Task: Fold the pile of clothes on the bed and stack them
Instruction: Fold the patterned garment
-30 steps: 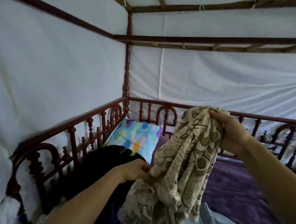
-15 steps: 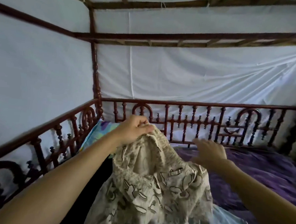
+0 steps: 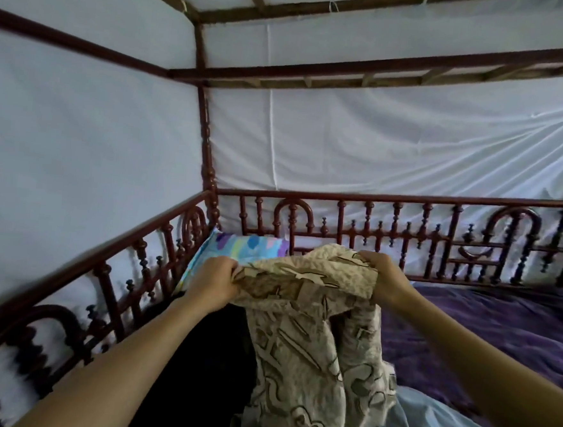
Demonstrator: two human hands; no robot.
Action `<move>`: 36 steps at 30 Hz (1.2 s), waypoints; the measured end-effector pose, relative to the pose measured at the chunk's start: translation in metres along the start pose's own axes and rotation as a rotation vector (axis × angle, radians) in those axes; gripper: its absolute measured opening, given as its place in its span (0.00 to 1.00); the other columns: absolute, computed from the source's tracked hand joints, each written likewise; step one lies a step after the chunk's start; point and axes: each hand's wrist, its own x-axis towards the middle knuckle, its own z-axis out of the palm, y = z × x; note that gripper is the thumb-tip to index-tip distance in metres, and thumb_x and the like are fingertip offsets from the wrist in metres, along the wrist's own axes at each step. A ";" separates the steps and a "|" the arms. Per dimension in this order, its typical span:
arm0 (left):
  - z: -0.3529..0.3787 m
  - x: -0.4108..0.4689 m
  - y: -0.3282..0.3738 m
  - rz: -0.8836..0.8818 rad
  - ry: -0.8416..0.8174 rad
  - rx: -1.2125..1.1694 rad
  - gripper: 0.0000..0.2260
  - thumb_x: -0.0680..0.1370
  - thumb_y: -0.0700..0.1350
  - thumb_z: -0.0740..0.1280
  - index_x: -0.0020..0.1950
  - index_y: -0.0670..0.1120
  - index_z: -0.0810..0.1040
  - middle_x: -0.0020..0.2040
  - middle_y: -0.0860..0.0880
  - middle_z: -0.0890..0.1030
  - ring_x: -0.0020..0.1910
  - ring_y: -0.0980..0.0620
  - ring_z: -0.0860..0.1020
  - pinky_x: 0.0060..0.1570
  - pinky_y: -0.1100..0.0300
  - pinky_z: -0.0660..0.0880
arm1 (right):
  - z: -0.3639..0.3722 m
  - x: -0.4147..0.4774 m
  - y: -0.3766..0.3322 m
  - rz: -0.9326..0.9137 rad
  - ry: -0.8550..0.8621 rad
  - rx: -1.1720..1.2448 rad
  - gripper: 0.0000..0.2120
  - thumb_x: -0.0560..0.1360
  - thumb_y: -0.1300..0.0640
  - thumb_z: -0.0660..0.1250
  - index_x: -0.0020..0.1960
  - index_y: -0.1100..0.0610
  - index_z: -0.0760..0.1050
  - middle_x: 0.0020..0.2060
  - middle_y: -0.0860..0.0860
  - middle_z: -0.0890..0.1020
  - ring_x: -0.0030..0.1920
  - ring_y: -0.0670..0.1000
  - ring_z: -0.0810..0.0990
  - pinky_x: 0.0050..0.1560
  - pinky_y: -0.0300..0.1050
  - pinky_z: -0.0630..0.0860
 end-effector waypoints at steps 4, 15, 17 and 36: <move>-0.009 0.007 0.004 -0.104 0.035 -0.461 0.05 0.74 0.39 0.68 0.39 0.39 0.77 0.38 0.37 0.79 0.36 0.48 0.76 0.37 0.56 0.68 | -0.013 0.009 0.031 0.181 -0.114 -0.407 0.05 0.74 0.58 0.67 0.40 0.49 0.75 0.37 0.48 0.80 0.43 0.53 0.81 0.40 0.48 0.76; -0.012 0.031 0.094 0.307 -0.047 -0.345 0.10 0.76 0.39 0.63 0.38 0.50 0.69 0.32 0.51 0.71 0.32 0.53 0.69 0.31 0.57 0.63 | 0.059 -0.026 -0.019 0.092 -0.233 0.078 0.27 0.63 0.38 0.71 0.60 0.42 0.71 0.49 0.42 0.82 0.49 0.42 0.81 0.51 0.42 0.78; -0.018 0.034 0.091 0.359 -0.048 -0.297 0.10 0.75 0.38 0.64 0.38 0.51 0.68 0.31 0.53 0.70 0.31 0.56 0.68 0.30 0.58 0.63 | 0.074 -0.022 -0.019 0.086 -0.111 -0.092 0.14 0.67 0.43 0.67 0.51 0.45 0.74 0.43 0.44 0.82 0.43 0.46 0.81 0.45 0.46 0.78; -0.009 0.021 0.004 0.199 -0.133 -0.525 0.26 0.72 0.62 0.69 0.30 0.40 0.68 0.27 0.45 0.64 0.26 0.51 0.66 0.33 0.56 0.62 | -0.013 -0.004 -0.005 0.054 0.014 0.191 0.11 0.80 0.54 0.61 0.45 0.57 0.79 0.40 0.53 0.82 0.43 0.54 0.80 0.45 0.49 0.75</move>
